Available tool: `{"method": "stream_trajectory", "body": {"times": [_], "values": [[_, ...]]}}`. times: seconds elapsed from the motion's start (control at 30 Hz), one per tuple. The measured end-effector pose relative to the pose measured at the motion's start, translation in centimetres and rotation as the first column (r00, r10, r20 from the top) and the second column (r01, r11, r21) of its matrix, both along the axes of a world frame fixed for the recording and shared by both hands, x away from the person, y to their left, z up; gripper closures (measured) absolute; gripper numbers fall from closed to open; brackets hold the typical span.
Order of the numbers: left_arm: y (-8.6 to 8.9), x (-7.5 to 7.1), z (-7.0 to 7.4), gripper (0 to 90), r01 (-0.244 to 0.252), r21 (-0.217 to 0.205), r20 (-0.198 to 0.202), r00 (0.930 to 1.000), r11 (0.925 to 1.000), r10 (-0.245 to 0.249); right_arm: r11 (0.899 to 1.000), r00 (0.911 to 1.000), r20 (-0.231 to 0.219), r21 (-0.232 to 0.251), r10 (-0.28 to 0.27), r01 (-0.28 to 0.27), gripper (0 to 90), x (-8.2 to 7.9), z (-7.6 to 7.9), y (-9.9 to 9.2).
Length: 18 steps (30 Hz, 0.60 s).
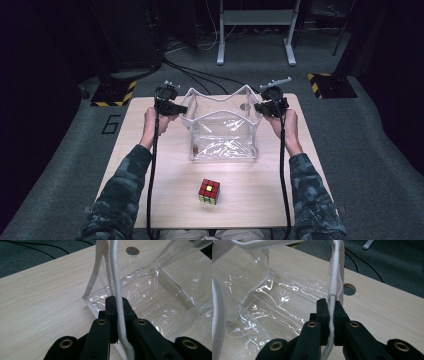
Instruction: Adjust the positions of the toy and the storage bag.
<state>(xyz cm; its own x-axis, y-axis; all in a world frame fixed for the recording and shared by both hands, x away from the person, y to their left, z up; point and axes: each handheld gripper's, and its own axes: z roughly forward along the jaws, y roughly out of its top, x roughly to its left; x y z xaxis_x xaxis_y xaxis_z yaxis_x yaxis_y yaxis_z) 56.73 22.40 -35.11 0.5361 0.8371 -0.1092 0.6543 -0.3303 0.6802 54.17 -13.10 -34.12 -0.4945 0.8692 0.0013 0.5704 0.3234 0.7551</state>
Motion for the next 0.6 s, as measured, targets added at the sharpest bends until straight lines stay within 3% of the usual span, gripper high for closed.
{"method": "stream_trajectory", "body": {"times": [0.37, 0.6], "values": [[1.9, 0.1, 0.3, 88.3, -0.020, 0.004, -0.005, 0.9998, 0.9998, 0.020, 0.999, 0.9995, 0.003, -0.005, 0.032, -0.032, 87.1, 0.5, 0.1, 2.0], [2.9, 0.3, -0.1, 88.2, -0.037, 0.009, -0.031, 0.9988, 0.9993, 0.037, 0.999, 0.9989, -0.011, -0.005, 0.047, -0.047, 87.0, 1.1, -0.4, 3.1]]}}
